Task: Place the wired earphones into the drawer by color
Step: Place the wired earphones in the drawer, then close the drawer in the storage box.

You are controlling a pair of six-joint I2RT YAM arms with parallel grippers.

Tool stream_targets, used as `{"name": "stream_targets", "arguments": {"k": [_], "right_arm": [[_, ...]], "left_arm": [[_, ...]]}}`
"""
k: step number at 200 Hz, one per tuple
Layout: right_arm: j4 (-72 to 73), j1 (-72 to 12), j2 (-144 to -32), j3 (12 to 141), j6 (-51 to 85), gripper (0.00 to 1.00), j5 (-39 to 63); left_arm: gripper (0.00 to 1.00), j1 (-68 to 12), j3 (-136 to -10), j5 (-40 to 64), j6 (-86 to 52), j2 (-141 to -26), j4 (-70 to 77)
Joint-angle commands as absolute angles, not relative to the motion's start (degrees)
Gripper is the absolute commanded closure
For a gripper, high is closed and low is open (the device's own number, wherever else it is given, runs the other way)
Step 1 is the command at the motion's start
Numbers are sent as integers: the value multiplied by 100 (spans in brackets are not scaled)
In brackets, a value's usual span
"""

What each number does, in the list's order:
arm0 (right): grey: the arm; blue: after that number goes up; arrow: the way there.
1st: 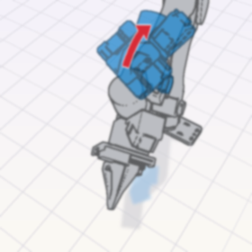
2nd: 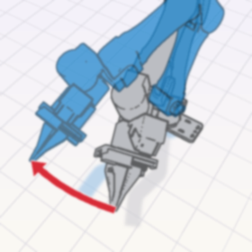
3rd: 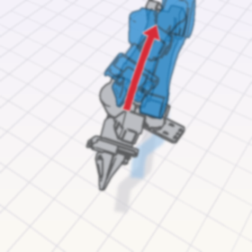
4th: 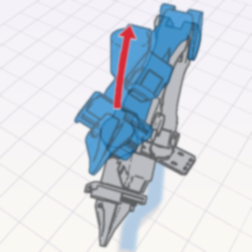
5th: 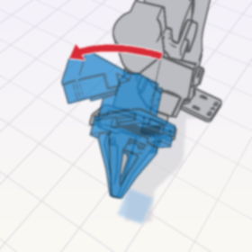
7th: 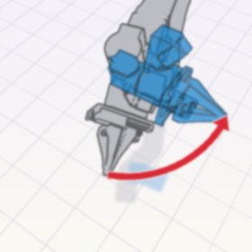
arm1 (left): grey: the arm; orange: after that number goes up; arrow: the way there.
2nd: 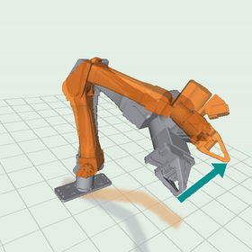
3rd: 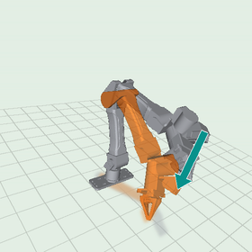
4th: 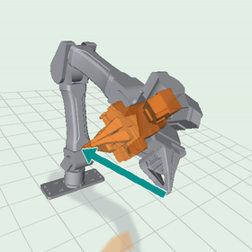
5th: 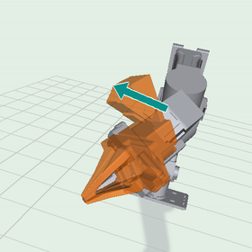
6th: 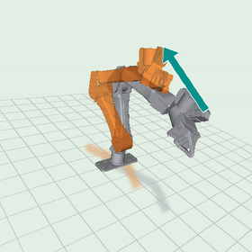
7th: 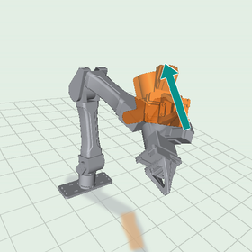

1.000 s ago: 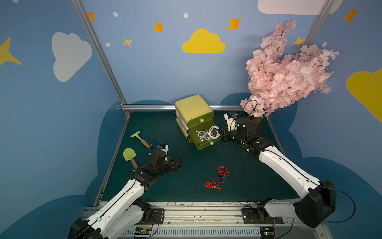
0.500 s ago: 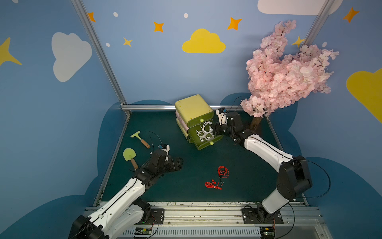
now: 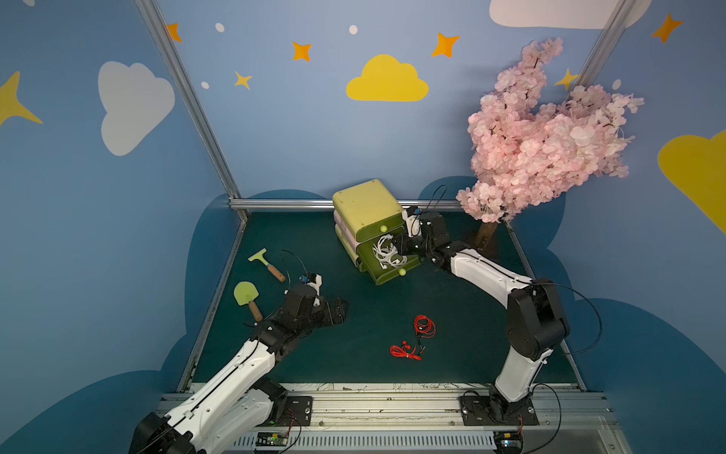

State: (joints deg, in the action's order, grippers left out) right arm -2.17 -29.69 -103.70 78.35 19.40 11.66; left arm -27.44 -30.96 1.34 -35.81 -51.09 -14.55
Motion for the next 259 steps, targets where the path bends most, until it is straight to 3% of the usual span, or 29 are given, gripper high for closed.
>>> {"name": "stream_targets", "arguments": {"k": [1, 46, 68, 79, 87, 90, 164, 259], "right_arm": [[-275, -2987, -10250, 7969, 1921, 70, 1175], [-540, -3054, -9760, 7690, 1787, 59, 1136], [-619, -3110, -9402, 7365, 1716, 49, 1126], [-665, -3137, -9211, 7202, 1692, 31, 1129], [-685, -3158, -9067, 7041, 1682, 5, 1121], [-693, -3164, -9014, 6992, 1683, 2, 1117], [-703, -3243, -8023, 5778, 2096, 1, 1336], [-624, -3243, -8342, 5534, 2331, 1, 1463]], "left_arm": [[0, -2754, -3276, -18, -3460, -5210, -1308], [0, -2734, -4082, -222, -3391, -5749, -1384], [0, -2726, -4560, -274, -3349, -6078, -1417], [0, -2704, -4857, -373, -3329, -6248, -1508], [0, -2678, -5055, -456, -3303, -6366, -1597], [0, -2670, -5145, -492, -3286, -6410, -1625], [0, -2104, -6774, -303, -3003, -7648, -1734], [0, -1820, -8218, -163, -2724, -9380, -1470]]}}
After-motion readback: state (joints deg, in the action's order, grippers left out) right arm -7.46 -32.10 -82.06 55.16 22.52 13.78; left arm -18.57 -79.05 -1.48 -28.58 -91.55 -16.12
